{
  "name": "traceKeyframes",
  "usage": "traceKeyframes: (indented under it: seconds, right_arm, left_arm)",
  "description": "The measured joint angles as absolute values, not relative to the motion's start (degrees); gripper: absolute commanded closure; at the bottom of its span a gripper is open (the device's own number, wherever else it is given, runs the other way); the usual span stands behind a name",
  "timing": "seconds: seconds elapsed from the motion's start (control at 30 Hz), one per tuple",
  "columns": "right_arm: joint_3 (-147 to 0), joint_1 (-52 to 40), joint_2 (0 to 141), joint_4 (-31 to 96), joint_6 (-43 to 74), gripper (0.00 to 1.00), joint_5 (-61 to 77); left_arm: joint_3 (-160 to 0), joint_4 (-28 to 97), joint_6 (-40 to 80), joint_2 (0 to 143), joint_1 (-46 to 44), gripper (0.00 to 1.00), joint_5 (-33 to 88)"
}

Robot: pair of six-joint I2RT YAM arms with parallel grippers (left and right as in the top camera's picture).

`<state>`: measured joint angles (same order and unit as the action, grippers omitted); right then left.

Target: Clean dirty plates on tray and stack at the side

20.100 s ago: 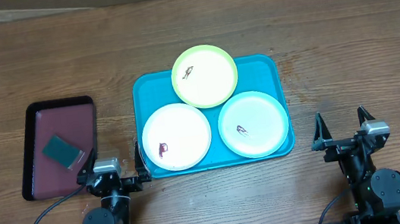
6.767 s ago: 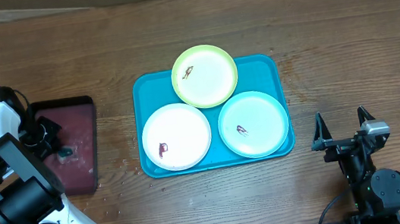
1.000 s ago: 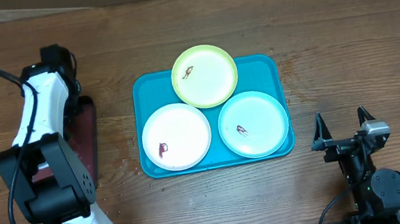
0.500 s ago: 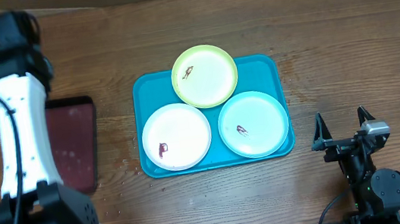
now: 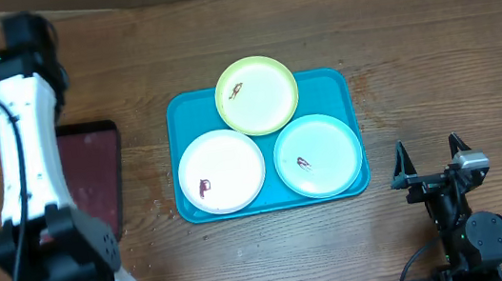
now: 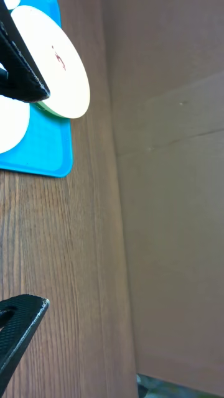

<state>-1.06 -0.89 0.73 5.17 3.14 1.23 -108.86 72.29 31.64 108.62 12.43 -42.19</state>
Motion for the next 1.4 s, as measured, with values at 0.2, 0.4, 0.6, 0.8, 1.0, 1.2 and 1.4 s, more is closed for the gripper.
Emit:
traceKeyframes:
  seconds: [0.2,0.4,0.6,0.8,1.0,1.2,1.4]
  right_arm:
    - [-1.1,-0.9,0.7,5.1,3.1,0.00,1.2]
    - [-1.1,-0.9,0.7,5.2,3.2,0.00,1.2]
    - [-1.1,-0.9,0.7,5.1,3.2,0.00,1.3]
    - [-1.1,-0.9,0.7,5.2,3.2,0.00,1.2]
    - [-1.1,-0.9,0.7,5.2,3.1,0.00,1.3]
    - [-1.1,-0.9,0.7,5.2,3.1,0.00,1.2]
    - [-1.1,-0.9,0.7,5.2,3.1,0.00,1.2]
  left_arm:
    - [-107.7,69.1,32.1,104.3,12.4,0.96,-39.1]
    - [-90.3,61.8,32.0,109.4,12.5,0.96,-37.9]
    - [-91.7,67.7,30.1,113.7,13.2,0.96,-39.7]
    - [-109.2,71.4,29.6,110.3,13.4,0.96,-38.6]
    - [-105.8,68.1,30.1,106.0,13.7,0.96,-36.2]
    - [-90.3,66.5,30.0,111.7,15.1,0.96,-36.8]
    - [-100.2,71.6,28.3,112.1,15.4,0.96,-38.3]
